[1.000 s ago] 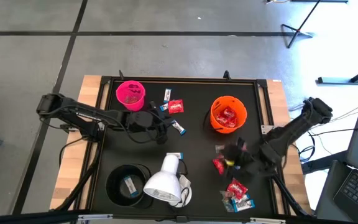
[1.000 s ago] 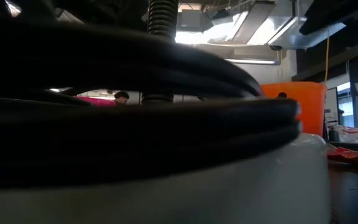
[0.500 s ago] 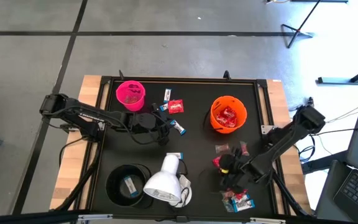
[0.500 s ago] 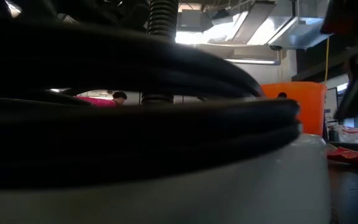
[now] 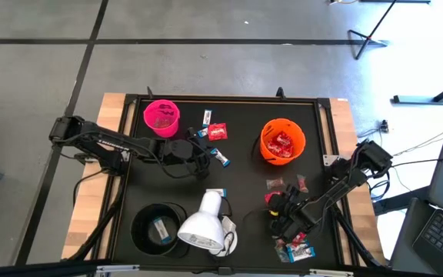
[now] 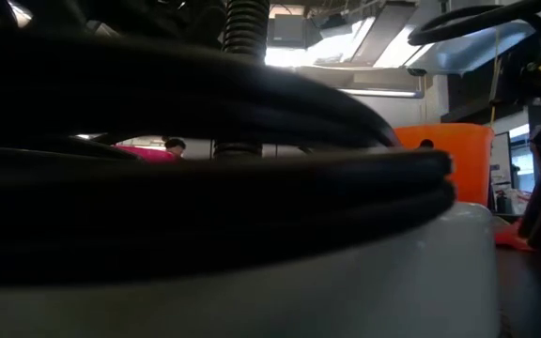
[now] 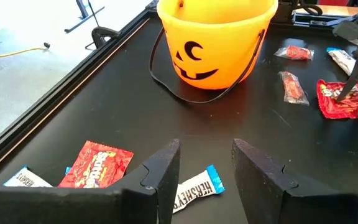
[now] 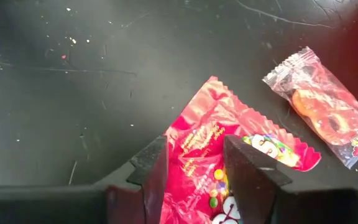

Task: Sort candy
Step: Put the red candy into the orange bucket

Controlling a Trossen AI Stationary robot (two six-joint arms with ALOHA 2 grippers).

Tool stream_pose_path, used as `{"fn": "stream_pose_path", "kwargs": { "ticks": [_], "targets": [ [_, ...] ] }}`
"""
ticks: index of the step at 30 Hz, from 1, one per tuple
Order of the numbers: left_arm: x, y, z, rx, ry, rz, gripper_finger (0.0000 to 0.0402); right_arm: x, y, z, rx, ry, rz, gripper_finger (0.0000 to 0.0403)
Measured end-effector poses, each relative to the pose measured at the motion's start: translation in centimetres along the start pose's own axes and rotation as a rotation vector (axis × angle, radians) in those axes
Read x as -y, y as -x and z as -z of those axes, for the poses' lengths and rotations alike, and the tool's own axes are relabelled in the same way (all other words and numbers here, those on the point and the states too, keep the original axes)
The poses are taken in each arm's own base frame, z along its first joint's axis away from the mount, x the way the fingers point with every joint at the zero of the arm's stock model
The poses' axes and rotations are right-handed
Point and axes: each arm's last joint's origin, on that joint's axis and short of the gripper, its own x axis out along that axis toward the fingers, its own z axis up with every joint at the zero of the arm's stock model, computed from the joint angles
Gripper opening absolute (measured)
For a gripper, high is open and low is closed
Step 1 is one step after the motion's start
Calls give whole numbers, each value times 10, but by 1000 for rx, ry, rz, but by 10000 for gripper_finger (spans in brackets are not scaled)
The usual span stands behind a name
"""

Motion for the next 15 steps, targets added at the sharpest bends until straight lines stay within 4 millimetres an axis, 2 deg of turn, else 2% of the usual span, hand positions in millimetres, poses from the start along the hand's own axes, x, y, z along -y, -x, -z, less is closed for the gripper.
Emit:
{"fn": "stream_pose_path", "kwargs": {
  "ticks": [3,10,12,15],
  "targets": [
    [0,0,0,-1,0,0,136,-1,1,0,-11,2,-3,125],
    [0,0,0,0,0,0,136,-1,2,0,-33,1,-12,20],
    [0,0,0,0,-1,0,136,-2,4,-2,-39,3,-10,8],
    [0,0,0,1,0,0,136,-6,10,-6,-72,6,-20,16]
  ]
}}
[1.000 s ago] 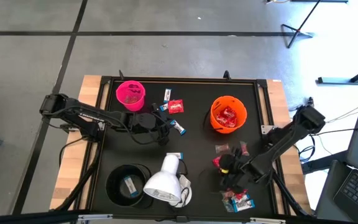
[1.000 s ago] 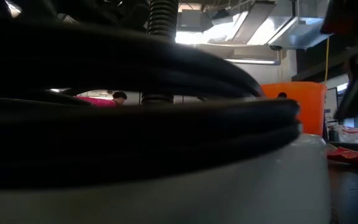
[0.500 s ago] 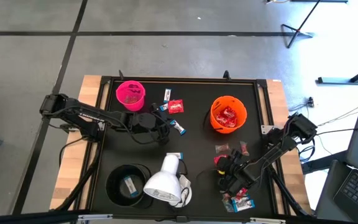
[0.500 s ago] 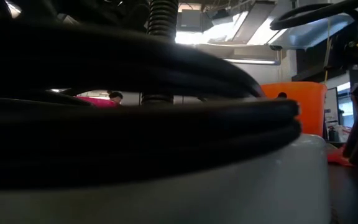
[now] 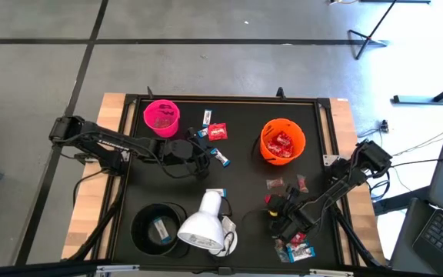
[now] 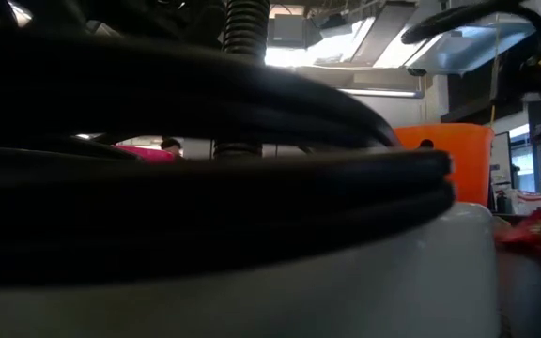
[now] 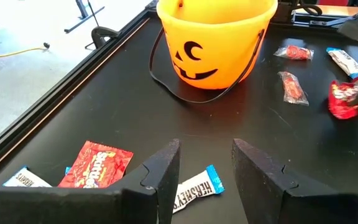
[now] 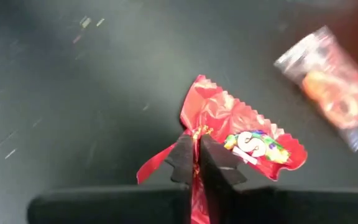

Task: Sort candy
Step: Put the red candy into the orange bucket

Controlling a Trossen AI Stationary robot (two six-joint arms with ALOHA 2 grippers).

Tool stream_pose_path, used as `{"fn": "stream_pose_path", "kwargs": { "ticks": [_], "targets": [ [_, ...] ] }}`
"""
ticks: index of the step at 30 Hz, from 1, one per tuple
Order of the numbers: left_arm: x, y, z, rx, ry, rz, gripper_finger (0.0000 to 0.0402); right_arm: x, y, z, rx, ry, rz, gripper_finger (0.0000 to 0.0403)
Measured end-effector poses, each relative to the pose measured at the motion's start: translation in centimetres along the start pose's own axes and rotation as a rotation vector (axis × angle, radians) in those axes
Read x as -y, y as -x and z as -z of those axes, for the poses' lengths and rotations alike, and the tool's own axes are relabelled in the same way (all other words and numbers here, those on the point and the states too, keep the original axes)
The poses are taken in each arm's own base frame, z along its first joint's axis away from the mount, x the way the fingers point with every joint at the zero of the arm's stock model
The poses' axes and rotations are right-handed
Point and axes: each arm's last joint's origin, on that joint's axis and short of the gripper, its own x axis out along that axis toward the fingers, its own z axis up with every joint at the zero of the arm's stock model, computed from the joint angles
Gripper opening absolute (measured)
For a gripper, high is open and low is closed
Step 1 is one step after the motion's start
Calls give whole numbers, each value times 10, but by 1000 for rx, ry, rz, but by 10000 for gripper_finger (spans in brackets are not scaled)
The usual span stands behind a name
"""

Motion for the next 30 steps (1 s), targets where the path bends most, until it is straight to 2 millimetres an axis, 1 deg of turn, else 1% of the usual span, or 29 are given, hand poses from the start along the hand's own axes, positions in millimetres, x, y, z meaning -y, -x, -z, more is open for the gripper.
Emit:
{"fn": "stream_pose_path", "kwargs": {
  "ticks": [2,6,8,12,16,19,23,30],
  "targets": [
    [0,0,0,0,0,0,136,-3,7,-4,-4,10,2,17],
    [0,0,0,1,1,0,136,-11,24,-15,23,50,0,5],
    [0,0,0,2,1,0,136,-15,32,-21,37,77,-3,5],
    [0,0,0,2,1,0,136,-26,50,-35,123,126,-40,10],
    [0,0,0,2,1,0,136,-36,70,-50,202,184,-74,4],
    [0,0,0,1,1,0,136,-37,85,-58,257,215,-95,3],
    [0,0,0,2,0,0,136,-23,109,-66,347,219,-99,4],
    [0,0,0,2,0,0,136,22,154,-76,499,178,-40,2]
  ]
}}
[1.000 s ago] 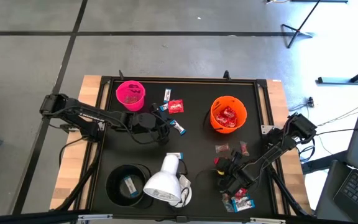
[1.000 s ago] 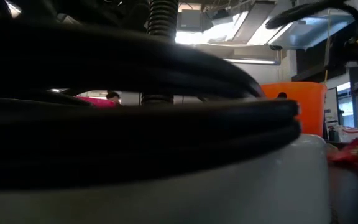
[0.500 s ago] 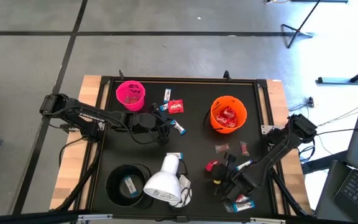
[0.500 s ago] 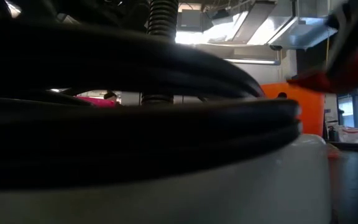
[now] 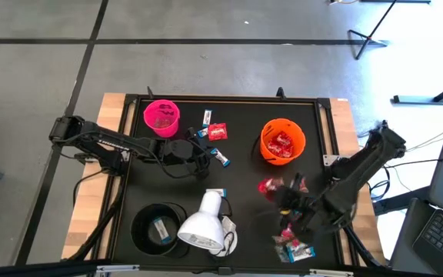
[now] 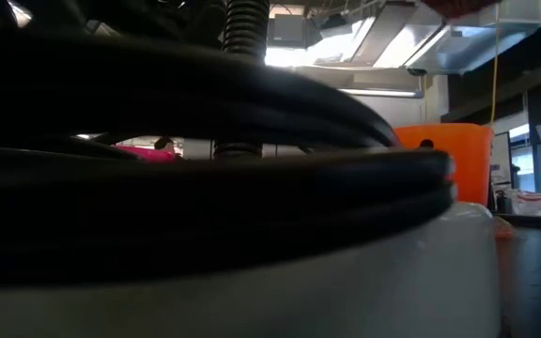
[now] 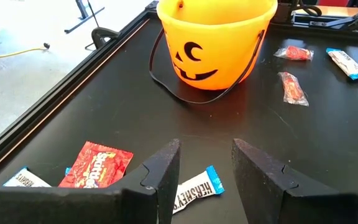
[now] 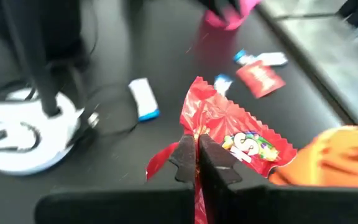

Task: Sort candy
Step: Put the red candy into the orange bucket

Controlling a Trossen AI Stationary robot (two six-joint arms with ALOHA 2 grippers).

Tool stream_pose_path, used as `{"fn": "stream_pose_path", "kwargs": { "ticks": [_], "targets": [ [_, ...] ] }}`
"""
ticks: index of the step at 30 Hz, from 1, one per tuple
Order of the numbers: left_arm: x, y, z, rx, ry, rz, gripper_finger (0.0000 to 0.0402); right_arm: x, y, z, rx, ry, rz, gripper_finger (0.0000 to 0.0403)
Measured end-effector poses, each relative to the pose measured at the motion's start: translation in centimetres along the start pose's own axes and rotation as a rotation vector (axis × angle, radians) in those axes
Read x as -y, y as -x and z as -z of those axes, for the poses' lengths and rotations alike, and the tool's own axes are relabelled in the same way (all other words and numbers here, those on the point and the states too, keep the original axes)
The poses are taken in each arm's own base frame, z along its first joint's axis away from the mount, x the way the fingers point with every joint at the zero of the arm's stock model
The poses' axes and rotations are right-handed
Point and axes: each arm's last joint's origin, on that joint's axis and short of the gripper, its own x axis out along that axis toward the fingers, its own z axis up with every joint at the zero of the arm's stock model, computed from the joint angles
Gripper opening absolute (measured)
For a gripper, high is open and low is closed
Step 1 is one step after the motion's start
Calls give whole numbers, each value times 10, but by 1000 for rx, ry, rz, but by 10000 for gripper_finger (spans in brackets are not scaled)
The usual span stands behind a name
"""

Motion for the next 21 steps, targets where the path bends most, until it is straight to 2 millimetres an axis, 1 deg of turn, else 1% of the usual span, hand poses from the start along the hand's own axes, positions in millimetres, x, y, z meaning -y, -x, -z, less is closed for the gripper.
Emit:
{"fn": "stream_pose_path", "kwargs": {
  "ticks": [5,9,12,18,21],
  "targets": [
    [0,0,0,0,0,0,136,34,25,-11,117,-41,60,1],
    [0,0,0,0,0,0,136,58,39,-14,198,-76,104,1],
    [0,0,0,0,0,0,136,73,41,-3,236,-99,125,1],
    [0,0,0,0,0,0,136,107,37,32,288,-215,136,1],
    [0,0,0,4,-3,-1,136,122,35,47,342,-276,148,1]
  ]
}}
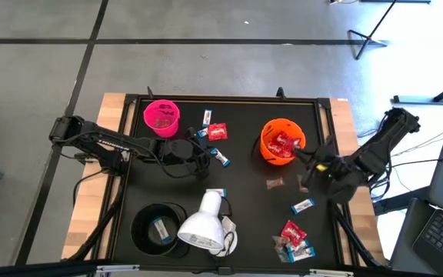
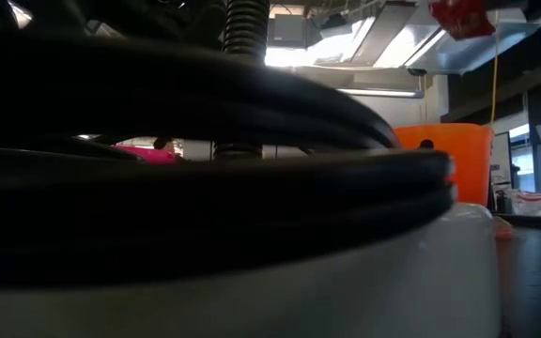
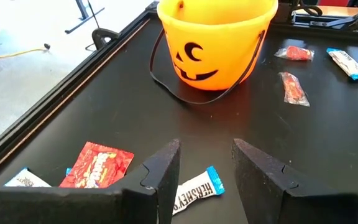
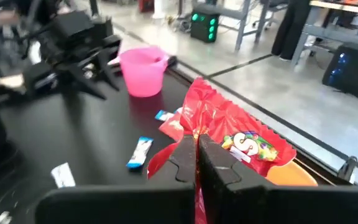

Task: Sort candy
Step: Put the red candy into the orange bucket, then put the orange gummy into the pink bucket

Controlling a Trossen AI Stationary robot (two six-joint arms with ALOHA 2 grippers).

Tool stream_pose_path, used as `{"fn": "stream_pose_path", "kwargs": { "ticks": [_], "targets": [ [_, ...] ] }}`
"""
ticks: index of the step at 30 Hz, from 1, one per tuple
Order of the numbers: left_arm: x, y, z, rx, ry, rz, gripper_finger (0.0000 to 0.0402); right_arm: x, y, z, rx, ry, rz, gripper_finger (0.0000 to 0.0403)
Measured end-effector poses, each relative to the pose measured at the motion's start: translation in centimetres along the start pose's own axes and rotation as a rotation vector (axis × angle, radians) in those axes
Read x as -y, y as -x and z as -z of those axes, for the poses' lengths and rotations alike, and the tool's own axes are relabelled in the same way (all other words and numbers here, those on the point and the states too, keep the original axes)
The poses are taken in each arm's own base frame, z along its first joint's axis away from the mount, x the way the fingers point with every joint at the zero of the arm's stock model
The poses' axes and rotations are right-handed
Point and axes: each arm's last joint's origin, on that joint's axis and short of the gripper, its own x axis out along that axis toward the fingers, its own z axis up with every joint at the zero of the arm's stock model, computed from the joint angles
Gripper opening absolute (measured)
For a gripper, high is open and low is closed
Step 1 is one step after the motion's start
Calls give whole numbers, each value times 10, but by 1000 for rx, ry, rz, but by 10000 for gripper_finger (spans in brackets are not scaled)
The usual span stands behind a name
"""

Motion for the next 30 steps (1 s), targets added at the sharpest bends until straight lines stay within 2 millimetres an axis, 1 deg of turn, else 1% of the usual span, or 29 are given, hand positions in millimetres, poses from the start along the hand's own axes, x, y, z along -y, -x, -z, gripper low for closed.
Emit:
{"fn": "stream_pose_path", "kwargs": {
  "ticks": [4,6,11,16,20,23,27,30],
  "targets": [
    [0,0,-3,30,11,5,136,20,-6,10,33,-87,36,1],
    [1,0,-4,43,17,7,136,27,-11,15,32,-117,63,1],
    [1,0,-5,46,18,8,136,36,-28,25,-13,-118,152,3],
    [1,0,-5,46,18,8,136,41,-49,30,-73,-112,219,23],
    [1,0,-5,47,18,8,136,42,-65,30,-108,-123,187,48],
    [1,0,-5,47,19,8,136,45,-73,29,-144,-115,161,73],
    [1,0,-5,47,19,8,136,48,-78,27,-189,-114,103,106],
    [1,0,-5,47,19,8,136,48,-79,29,-254,-134,16,117]
  ]
}}
